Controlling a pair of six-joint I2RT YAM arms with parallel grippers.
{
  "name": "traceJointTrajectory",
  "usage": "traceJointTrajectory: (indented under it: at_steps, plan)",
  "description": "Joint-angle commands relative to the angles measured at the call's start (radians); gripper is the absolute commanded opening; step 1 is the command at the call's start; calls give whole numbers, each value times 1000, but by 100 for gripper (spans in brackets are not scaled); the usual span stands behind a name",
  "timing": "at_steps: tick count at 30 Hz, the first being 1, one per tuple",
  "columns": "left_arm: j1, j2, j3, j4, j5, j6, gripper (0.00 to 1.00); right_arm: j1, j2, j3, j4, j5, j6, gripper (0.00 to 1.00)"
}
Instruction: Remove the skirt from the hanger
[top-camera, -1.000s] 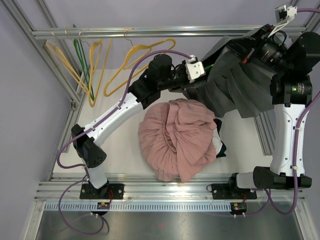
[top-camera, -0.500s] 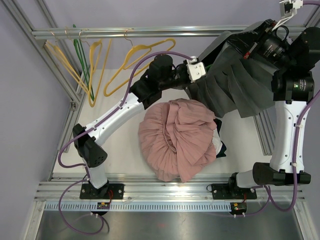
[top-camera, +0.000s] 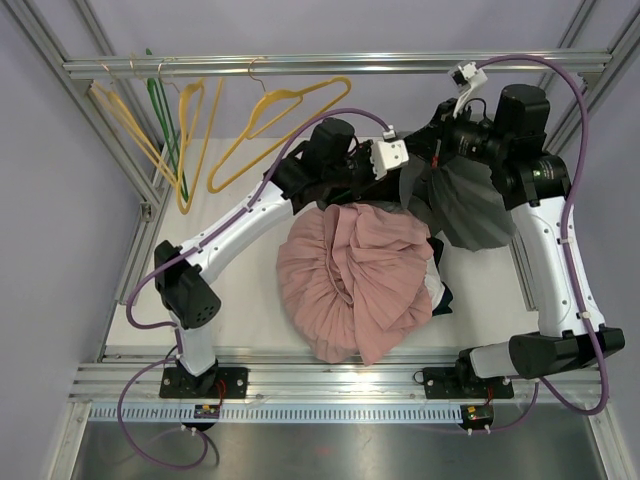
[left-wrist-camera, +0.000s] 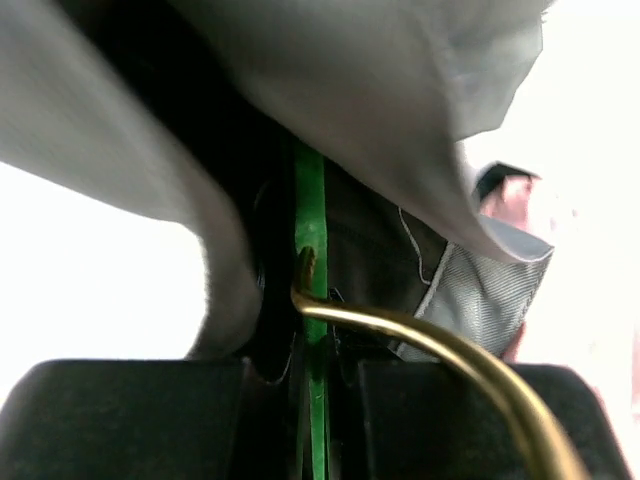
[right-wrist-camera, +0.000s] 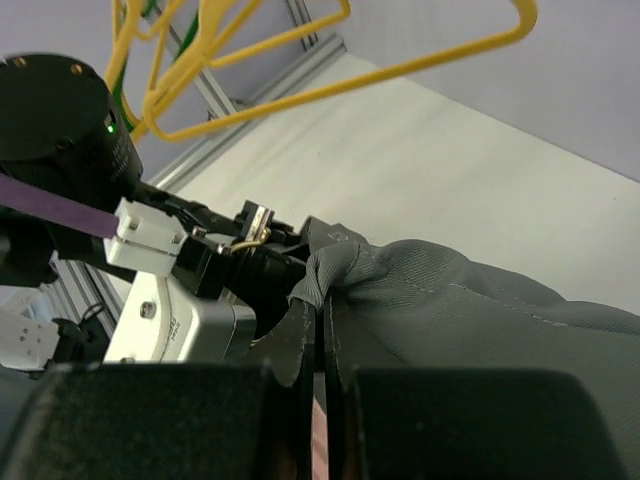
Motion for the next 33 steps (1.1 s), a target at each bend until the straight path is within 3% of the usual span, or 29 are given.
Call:
traceJointTrajectory:
  at_steps: [1,5,10,17,20,21,24,27,33]
  plan:
    - [-23,45,51,33,-24,-46,0,123,-84,1,-91,-248,-46,0]
    - [-17,48,72,58,4,-82,0,130,-87,-20,-123,-210,-84,0]
    - [-1,28,97,94,62,-135,0,130,-73,7,-246,-142,-280,0]
    - [6,15,129,166,137,-212,0,128,-10,20,-352,-151,-391,2]
    - [6,12,129,162,155,-215,0,128,-4,50,-376,-142,-454,15]
    - [6,10,129,154,157,-209,0,128,7,96,-395,-134,-481,30]
    - [9,7,124,110,162,-159,0,130,45,217,-552,-82,-612,58]
    - [14,2,107,90,168,-125,0,128,65,306,-632,-15,-724,65]
    - [16,-13,98,61,162,-57,0,101,51,412,-761,80,-870,69]
